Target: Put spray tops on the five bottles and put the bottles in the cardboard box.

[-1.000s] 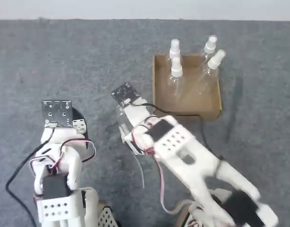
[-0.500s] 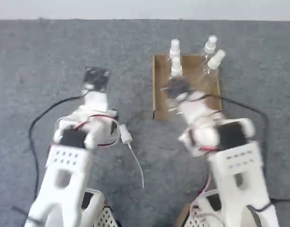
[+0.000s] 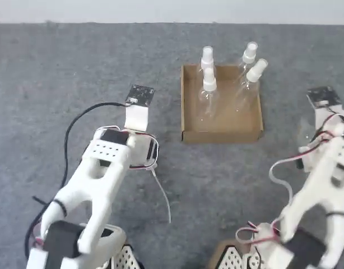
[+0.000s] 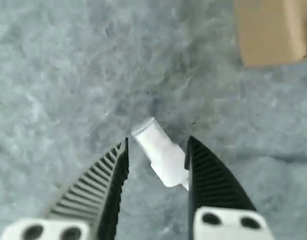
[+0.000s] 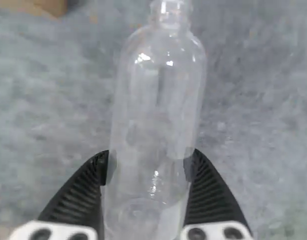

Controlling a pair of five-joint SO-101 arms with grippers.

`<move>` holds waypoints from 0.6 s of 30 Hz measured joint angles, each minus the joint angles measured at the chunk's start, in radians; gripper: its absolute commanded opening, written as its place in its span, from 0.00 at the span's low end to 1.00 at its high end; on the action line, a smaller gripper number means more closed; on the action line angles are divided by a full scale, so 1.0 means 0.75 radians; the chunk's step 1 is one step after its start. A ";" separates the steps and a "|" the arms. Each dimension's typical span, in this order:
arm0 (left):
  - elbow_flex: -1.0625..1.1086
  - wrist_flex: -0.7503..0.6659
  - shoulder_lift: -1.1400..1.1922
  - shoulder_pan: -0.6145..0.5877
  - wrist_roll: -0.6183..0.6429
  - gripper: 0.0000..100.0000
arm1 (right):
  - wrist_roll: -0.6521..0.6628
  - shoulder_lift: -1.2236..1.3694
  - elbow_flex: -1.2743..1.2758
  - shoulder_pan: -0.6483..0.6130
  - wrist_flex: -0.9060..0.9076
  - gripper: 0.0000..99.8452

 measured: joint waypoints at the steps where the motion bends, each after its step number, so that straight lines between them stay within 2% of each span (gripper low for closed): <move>1: 0.000 0.000 0.018 0.000 0.004 0.17 | 0.002 0.063 0.000 0.018 -0.031 0.01; 6: 0.000 0.000 0.110 -0.025 0.037 0.17 | 0.004 0.293 0.000 0.061 -0.164 0.01; 12: -0.016 -0.039 0.235 -0.008 0.039 0.17 | 0.004 0.411 0.000 0.065 -0.225 0.01; 18: -0.037 -0.063 0.272 0.002 0.039 0.03 | 0.004 0.446 0.000 0.065 -0.233 0.01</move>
